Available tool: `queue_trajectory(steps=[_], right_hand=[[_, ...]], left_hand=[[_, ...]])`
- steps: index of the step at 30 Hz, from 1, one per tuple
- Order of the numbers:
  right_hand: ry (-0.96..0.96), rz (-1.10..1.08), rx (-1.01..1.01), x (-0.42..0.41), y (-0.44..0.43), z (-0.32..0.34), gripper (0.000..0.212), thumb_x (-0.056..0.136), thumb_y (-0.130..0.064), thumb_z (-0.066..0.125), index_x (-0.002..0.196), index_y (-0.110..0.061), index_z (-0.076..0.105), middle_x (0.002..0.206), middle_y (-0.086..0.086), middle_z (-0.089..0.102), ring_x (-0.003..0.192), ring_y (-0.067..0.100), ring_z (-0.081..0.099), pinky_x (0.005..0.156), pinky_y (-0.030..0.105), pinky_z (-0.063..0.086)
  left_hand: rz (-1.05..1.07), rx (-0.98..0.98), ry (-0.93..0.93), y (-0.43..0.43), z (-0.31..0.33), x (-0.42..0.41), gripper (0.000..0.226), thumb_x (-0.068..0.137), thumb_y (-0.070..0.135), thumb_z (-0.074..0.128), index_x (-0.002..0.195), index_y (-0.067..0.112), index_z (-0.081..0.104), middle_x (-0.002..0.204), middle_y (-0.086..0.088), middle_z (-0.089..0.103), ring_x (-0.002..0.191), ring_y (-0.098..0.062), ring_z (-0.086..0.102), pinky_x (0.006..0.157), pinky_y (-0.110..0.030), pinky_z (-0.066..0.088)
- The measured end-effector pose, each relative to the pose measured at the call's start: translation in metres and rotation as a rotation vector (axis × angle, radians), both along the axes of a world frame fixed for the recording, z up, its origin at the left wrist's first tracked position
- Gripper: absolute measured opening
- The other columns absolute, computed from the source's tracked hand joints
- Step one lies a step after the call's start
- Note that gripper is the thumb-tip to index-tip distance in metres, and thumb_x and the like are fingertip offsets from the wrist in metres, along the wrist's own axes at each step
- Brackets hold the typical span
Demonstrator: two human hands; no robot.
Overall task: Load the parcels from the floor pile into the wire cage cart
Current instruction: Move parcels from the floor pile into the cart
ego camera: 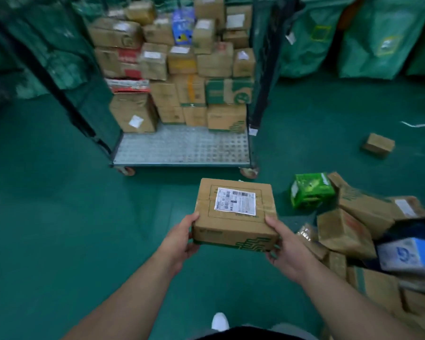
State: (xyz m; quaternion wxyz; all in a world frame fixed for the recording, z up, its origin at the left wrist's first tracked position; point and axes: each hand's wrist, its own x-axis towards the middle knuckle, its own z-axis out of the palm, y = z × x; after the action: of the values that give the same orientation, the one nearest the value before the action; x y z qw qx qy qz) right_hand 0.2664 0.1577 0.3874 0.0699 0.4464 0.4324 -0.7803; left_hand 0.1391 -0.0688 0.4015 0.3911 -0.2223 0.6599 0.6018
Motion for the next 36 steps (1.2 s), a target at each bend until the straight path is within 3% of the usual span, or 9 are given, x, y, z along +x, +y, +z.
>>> queue_trajectory(steps=[4,10,14,19,27,31,33,36], right_hand=[[0.001,0.068,0.04,-0.07,-0.006,0.0,0.054,0.082,-0.051,0.074,0.124,-0.019,0.062,0.111,0.005,0.07,0.104,0.022,0.058,0.082,0.035,0.042],[0.012,0.103,0.051,-0.162,0.015,-0.017,0.069,0.073,-0.055,0.08,0.127,-0.017,0.061,0.116,0.009,0.071,0.108,0.025,0.062,0.081,0.036,0.045],[0.026,0.168,0.044,-0.243,0.036,-0.024,0.085,0.056,-0.064,0.084,0.126,-0.02,0.063,0.11,0.002,0.073,0.105,0.023,0.063,0.085,0.035,0.044],[0.091,0.309,0.065,-0.357,0.049,-0.01,0.084,0.057,-0.065,0.083,0.123,-0.019,0.062,0.109,0.003,0.074,0.11,0.027,0.062,0.093,0.039,0.041],[0.058,0.427,0.049,-0.522,0.015,-0.002,0.09,0.051,-0.062,0.092,0.126,-0.02,0.065,0.123,0.014,0.071,0.114,0.031,0.061,0.084,0.039,0.04],[0.006,0.34,-0.02,-0.585,-0.013,-0.001,0.077,0.06,-0.052,0.082,0.128,-0.021,0.065,0.111,0.013,0.076,0.104,0.028,0.064,0.078,0.035,0.046],[-0.008,0.279,-0.044,-0.606,-0.02,0.005,0.068,0.064,-0.048,0.082,0.124,-0.019,0.068,0.103,0.015,0.078,0.106,0.033,0.065,0.082,0.039,0.05],[-0.018,0.162,-0.055,-0.64,-0.022,0.02,0.069,0.067,-0.045,0.083,0.126,-0.015,0.063,0.114,0.021,0.073,0.113,0.038,0.062,0.094,0.046,0.053]], left_hand=[[0.107,0.044,-0.01,-0.014,-0.002,-0.047,0.04,0.094,0.053,0.061,0.118,0.022,0.067,0.116,-0.009,0.063,0.087,-0.022,0.06,0.071,-0.029,0.052],[0.168,0.048,-0.02,0.004,-0.013,-0.129,0.034,0.095,0.05,0.061,0.114,0.023,0.068,0.116,-0.008,0.066,0.089,-0.023,0.06,0.075,-0.03,0.052],[0.181,0.025,0.021,0.018,-0.009,-0.204,0.033,0.096,0.048,0.06,0.114,0.022,0.069,0.112,-0.006,0.067,0.092,-0.024,0.058,0.083,-0.033,0.05],[0.262,0.053,0.078,0.018,0.005,-0.296,0.032,0.097,0.045,0.06,0.113,0.02,0.072,0.106,-0.004,0.072,0.095,-0.025,0.059,0.089,-0.036,0.047],[0.408,0.093,0.045,-0.023,-0.004,-0.429,0.036,0.095,0.048,0.063,0.114,0.019,0.073,0.108,-0.013,0.069,0.083,-0.025,0.055,0.072,-0.034,0.045],[0.39,0.104,-0.001,-0.036,-0.003,-0.518,0.034,0.095,0.045,0.064,0.112,0.016,0.071,0.096,-0.008,0.064,0.078,-0.02,0.051,0.062,-0.031,0.042],[0.365,0.148,-0.022,-0.033,0.003,-0.558,0.032,0.096,0.045,0.064,0.111,0.018,0.069,0.104,-0.006,0.067,0.089,-0.02,0.059,0.072,-0.035,0.049],[0.318,0.245,0.007,-0.013,0.017,-0.619,0.037,0.096,0.045,0.065,0.12,0.016,0.065,0.12,-0.008,0.064,0.105,-0.025,0.062,0.102,-0.048,0.052]])
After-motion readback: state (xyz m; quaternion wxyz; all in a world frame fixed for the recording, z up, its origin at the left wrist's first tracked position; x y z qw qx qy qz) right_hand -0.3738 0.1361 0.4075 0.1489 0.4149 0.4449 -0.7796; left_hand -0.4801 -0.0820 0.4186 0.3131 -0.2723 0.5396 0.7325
